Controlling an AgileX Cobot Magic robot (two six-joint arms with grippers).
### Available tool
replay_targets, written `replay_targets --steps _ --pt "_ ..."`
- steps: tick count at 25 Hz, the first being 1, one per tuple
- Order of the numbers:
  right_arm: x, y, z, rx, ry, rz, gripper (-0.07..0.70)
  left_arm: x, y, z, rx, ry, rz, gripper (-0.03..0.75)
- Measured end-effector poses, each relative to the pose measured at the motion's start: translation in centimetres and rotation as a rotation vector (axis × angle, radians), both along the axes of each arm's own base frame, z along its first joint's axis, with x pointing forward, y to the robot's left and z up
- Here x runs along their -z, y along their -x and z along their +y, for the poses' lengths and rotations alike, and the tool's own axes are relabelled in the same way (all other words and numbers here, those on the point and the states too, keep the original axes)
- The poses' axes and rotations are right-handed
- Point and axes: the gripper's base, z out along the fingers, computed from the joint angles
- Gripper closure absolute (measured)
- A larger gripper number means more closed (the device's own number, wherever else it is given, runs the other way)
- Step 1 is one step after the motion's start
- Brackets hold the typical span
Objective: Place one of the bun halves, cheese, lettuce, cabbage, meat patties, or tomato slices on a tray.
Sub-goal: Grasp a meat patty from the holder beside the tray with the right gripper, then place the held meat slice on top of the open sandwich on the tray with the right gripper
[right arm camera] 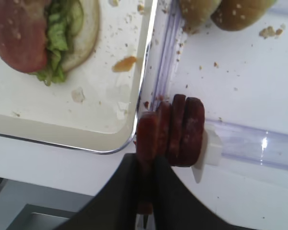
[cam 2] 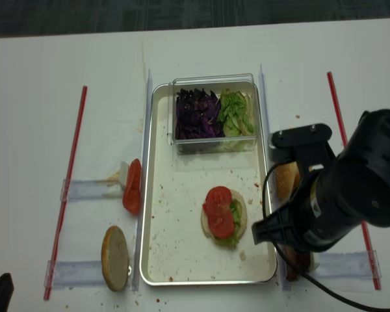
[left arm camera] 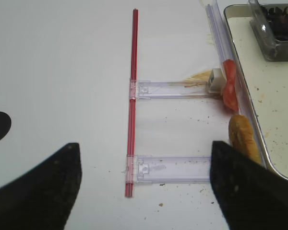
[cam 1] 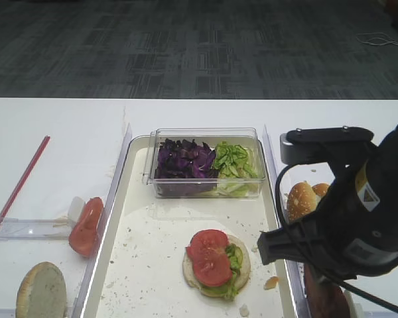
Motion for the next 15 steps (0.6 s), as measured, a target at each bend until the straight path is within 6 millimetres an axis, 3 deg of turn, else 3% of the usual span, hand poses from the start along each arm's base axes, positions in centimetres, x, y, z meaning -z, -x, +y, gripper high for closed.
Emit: replay_targets --steps 15 --pt "-0.7 -1.3 -1.1 0.019 0.044 -0.071 0.517 0.0 0.0 0.0 0.000 0.000 0.000 0.171"
